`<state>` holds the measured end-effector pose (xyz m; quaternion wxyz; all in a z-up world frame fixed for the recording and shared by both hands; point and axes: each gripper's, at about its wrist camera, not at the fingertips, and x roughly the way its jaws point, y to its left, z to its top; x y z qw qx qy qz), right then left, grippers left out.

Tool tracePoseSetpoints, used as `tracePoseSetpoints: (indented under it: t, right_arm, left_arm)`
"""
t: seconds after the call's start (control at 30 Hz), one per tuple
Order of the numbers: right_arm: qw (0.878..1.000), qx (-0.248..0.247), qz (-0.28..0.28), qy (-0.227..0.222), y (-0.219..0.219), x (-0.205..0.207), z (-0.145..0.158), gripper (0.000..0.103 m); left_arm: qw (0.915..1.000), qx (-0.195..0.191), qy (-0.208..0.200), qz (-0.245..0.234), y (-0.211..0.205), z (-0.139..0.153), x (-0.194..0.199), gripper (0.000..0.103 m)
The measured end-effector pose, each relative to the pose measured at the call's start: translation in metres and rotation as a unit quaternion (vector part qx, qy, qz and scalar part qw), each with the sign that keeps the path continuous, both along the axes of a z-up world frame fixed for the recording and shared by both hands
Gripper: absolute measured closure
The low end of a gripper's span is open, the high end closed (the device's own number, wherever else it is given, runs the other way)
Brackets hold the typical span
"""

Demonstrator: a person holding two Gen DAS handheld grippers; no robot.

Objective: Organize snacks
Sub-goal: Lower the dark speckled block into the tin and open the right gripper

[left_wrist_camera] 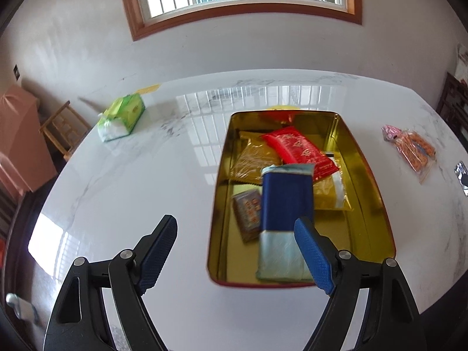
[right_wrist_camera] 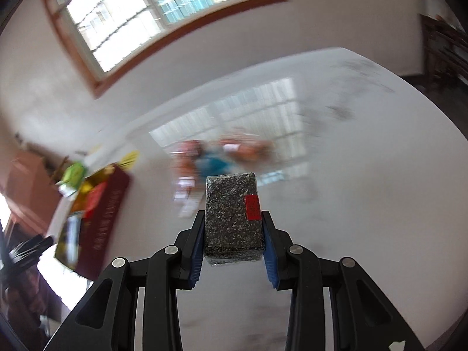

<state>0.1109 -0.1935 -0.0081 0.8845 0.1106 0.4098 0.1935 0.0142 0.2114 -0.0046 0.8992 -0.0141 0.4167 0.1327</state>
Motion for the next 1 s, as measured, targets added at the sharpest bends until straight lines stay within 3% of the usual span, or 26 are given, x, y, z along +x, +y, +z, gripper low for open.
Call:
tracePoseSetpoints:
  t: [0.27, 0.47, 0.7, 1.0]
  right_arm:
    - [0.991, 0.013, 0.135, -0.019, 0.115, -0.019, 0.035, 0.071]
    - [0.978, -0.008, 0.209, -0.018, 0.193, -0.027, 0.035, 0.071]
    - [0.967, -0.048, 0.252, -0.005, 0.252, -0.028, 0.015, 0.070]
    - [0.958, -0.110, 0.266, -0.009, 0.282, -0.027, -0.006, 0.070]
  left_arm:
    - [1.0000, 0.001, -0.005, 0.000, 0.006, 0.004, -0.019, 0.020]
    - [0.9999, -0.011, -0.004, -0.003, 0.012, 0.003, -0.029, 0.020]
    - [0.9997, -0.024, -0.004, 0.004, 0.026, 0.001, -0.042, 0.020]
    - [0.9994, -0.035, -0.004, 0.007, 0.038, -0.002, -0.053, 0.020]
